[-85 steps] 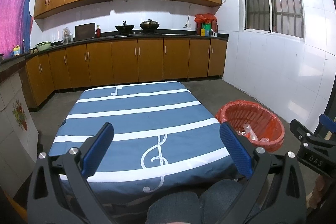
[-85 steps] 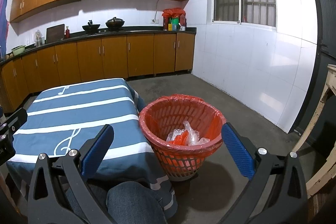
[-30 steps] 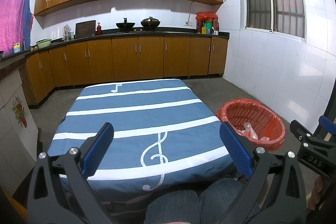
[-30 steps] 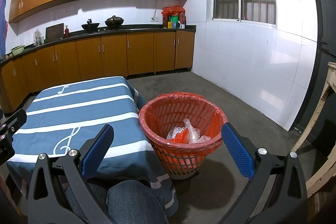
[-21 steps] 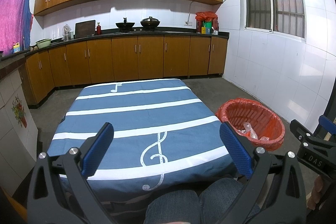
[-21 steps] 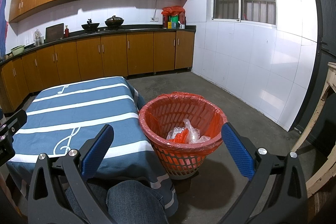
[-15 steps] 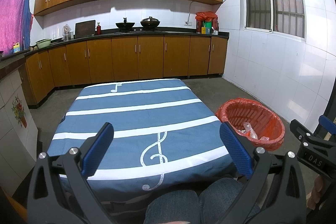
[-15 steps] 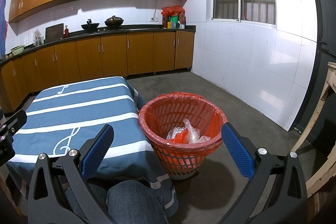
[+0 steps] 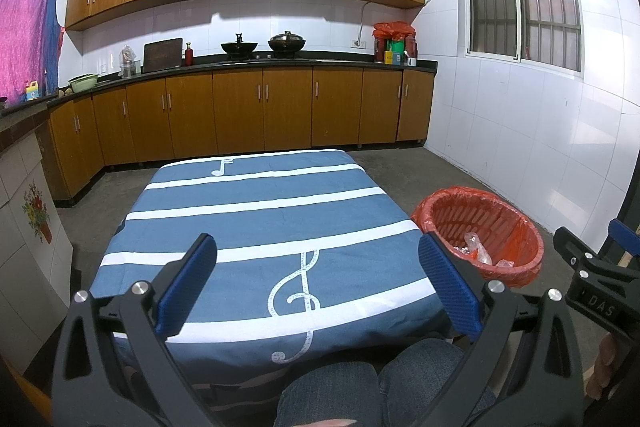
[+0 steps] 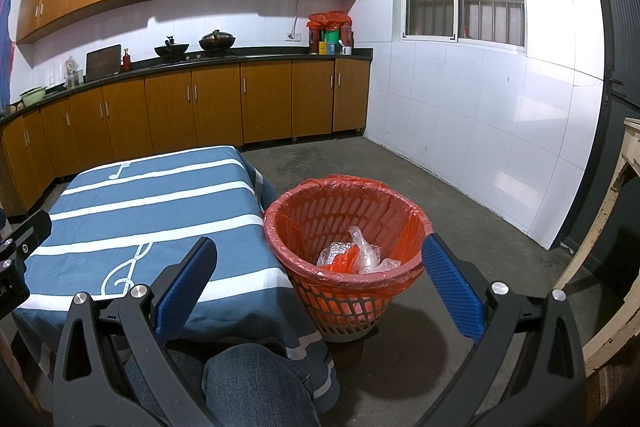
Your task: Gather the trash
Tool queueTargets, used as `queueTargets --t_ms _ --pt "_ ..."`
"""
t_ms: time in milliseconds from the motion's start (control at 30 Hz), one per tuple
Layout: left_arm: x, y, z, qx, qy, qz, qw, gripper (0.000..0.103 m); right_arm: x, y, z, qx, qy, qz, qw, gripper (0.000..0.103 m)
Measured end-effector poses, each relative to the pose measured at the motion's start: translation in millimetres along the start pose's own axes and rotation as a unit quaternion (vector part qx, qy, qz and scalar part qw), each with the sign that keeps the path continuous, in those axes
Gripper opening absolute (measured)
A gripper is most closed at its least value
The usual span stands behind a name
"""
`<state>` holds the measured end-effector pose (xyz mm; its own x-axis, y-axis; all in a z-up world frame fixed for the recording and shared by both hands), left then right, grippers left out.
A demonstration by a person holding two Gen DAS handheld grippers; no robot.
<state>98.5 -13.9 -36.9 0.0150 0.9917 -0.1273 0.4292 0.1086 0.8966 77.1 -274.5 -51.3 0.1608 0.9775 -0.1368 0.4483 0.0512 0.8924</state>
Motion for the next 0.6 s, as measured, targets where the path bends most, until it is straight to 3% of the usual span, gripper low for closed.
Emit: queueTargets --t_ms 600 --pt "0.8 -4.6 2.3 0.003 0.003 -0.003 1.0000 0.099 0.0 0.2 -0.6 0.001 0.000 0.000 1.000 0.101"
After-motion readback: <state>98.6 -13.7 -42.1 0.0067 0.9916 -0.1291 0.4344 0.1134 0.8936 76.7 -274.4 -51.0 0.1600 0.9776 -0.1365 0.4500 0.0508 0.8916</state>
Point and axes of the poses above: each gripper's, at about its wrist camera, not at the fingertips, and z roughly the way its jaws point, x to its left, y to its top, the point moved 10 cm from there along z, roughly the way its jaws point, and after that the axes turned 8 degrees about -z, right-handed, at the moved point
